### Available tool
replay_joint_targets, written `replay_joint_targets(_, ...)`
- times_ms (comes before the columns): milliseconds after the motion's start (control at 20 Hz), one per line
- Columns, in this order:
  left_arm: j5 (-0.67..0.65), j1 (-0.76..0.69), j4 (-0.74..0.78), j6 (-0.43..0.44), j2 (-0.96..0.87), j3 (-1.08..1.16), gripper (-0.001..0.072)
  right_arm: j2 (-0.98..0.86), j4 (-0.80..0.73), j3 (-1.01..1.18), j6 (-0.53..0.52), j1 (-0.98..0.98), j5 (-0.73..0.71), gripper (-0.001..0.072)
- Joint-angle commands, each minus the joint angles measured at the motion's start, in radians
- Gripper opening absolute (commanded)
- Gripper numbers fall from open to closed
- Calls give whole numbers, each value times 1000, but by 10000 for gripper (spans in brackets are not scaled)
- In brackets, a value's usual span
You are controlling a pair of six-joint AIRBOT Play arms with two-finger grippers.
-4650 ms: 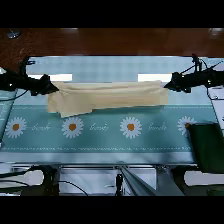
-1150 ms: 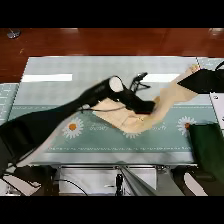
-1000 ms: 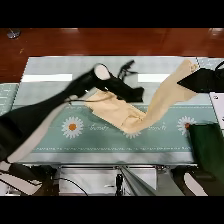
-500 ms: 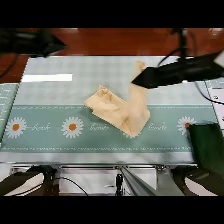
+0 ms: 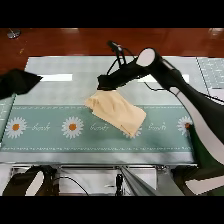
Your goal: Fold the shirts.
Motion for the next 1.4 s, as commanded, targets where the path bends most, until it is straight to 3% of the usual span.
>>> replay_joint_targets(0, 6, 5, 3, 3, 76, -150, 28, -118, 21, 69, 24, 26, -44, 145)
replay_joint_targets(50, 22, 5, 3, 3, 73, -170, 28, -127, 49, 69, 22, 25, -40, 518)
replay_joint_targets(100, 48, 5, 3, 3, 71, -187, 28, -125, 66, 71, 5, 12, -8, 623)
replay_joint_targets(200, 97, 5, 3, 3, 68, -209, 28, -93, 47, 101, -2, -60, 153, 623)
replay_joint_targets(300, 104, 6, 4, 4, 63, -212, 28, -9, -31, 116, 56, -184, 344, 622)
replay_joint_targets(400, 104, 5, 4, 4, 61, -212, 28, 127, -201, 110, 80, -309, 525, 623)
replay_joint_targets(500, 104, 5, 4, 4, 61, -212, 28, 325, -430, 5, 79, -393, 565, 623)
replay_joint_targets(550, 104, 5, 4, 4, 61, -212, 28, 454, -507, -118, 87, -431, 508, 623)
replay_joint_targets(650, 104, 5, 3, 4, 61, -214, 28, 722, -517, -457, 153, -500, 298, 623)
replay_joint_targets(800, 96, 5, 3, 4, 61, -240, 28, 1067, -452, -971, 302, -518, 18, 622)
replay_joint_targets(900, 96, 5, 3, 3, 61, -268, 28, 1186, -312, -1212, 365, -516, -88, 622)
replay_joint_targets(1100, 96, 5, 3, 3, 61, -290, 28, 1145, -77, -1359, 319, -516, -199, 622)
replay_joint_targets(1350, 96, 5, 3, 3, 61, -290, 28, 873, 130, -1332, 168, -423, -320, 622)
